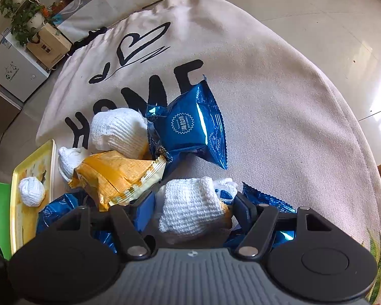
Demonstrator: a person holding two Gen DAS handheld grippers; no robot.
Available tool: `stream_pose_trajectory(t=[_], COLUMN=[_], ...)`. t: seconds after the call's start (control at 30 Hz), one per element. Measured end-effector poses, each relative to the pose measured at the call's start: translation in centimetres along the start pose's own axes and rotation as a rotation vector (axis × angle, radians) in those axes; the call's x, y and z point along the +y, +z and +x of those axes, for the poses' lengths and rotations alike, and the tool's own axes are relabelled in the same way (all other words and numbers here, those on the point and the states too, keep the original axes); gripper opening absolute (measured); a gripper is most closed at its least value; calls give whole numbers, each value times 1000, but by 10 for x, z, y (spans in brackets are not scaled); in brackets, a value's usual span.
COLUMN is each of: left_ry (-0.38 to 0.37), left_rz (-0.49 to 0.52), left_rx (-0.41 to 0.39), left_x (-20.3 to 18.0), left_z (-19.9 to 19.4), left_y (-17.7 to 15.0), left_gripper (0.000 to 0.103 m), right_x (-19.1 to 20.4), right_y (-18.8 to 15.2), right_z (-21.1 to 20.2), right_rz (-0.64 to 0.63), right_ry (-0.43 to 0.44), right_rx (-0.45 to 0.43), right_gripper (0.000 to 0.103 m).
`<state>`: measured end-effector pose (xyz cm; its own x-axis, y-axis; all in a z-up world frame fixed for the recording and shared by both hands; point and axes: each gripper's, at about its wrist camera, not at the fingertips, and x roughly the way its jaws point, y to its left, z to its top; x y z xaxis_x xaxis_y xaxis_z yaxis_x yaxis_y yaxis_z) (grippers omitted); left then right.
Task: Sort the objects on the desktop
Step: 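Grasp a blue foil packet with the left gripper while the right holds the fruit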
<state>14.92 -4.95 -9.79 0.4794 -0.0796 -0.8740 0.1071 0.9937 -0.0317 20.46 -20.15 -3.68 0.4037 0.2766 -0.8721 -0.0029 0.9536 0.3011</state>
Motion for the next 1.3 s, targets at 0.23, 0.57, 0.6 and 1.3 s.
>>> stream_pose_trajectory(t=[0.23, 0.57, 0.6, 1.3], left_ry=[-45, -128, -122, -99], left_rz=[-72, -144, -134, -286], left_rx=[-26, -15, -19, -58], left_x=[12, 17, 16, 48], left_z=[-6, -19, -22, -107], left_y=[4, 6, 5, -50], left_gripper=[85, 73, 73, 73], right_x=[3, 8, 8, 22], right_y=[0, 0, 0, -60], right_z=[-2, -7, -7, -38], right_rz=[-19, -29, -27, -46], right_ry=[3, 40, 39, 124], right_rx=[-8, -1, 2, 2], right_gripper=[62, 61, 61, 59])
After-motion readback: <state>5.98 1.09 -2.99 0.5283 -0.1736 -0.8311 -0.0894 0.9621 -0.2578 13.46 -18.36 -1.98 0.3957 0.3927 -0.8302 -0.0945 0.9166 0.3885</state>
